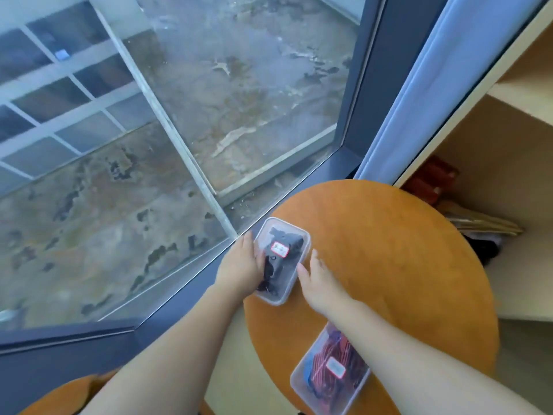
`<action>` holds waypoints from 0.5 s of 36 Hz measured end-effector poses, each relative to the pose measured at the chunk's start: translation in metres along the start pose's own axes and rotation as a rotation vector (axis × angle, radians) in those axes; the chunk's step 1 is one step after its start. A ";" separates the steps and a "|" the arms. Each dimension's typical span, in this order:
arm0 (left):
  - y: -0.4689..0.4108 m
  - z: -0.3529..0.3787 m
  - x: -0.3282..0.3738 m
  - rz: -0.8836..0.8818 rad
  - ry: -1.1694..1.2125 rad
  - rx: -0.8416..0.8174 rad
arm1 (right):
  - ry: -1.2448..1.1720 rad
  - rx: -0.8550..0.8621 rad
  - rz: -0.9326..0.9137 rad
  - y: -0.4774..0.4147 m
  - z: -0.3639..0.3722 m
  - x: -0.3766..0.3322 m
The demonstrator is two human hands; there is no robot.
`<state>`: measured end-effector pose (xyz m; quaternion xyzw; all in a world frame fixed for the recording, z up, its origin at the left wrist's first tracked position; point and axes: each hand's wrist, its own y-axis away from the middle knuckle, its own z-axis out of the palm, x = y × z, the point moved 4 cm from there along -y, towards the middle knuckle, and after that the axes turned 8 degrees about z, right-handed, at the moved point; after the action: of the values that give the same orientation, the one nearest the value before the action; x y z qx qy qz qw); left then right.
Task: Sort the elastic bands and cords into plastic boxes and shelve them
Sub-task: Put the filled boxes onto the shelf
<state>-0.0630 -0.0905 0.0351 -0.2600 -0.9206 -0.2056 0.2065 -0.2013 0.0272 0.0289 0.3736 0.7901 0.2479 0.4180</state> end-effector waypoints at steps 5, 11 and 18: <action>-0.011 0.024 -0.030 -0.049 0.070 -0.112 | -0.111 0.025 0.040 -0.017 0.041 -0.005; -0.015 0.033 -0.041 -0.077 0.230 -0.106 | -0.336 0.122 0.031 -0.028 0.059 0.000; -0.014 0.026 -0.023 -0.032 0.213 -0.045 | -0.459 0.202 -0.018 -0.018 0.043 -0.007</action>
<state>-0.0599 -0.0984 -0.0015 -0.2265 -0.8927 -0.2558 0.2940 -0.1694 0.0139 -0.0027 0.4527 0.6987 0.0727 0.5492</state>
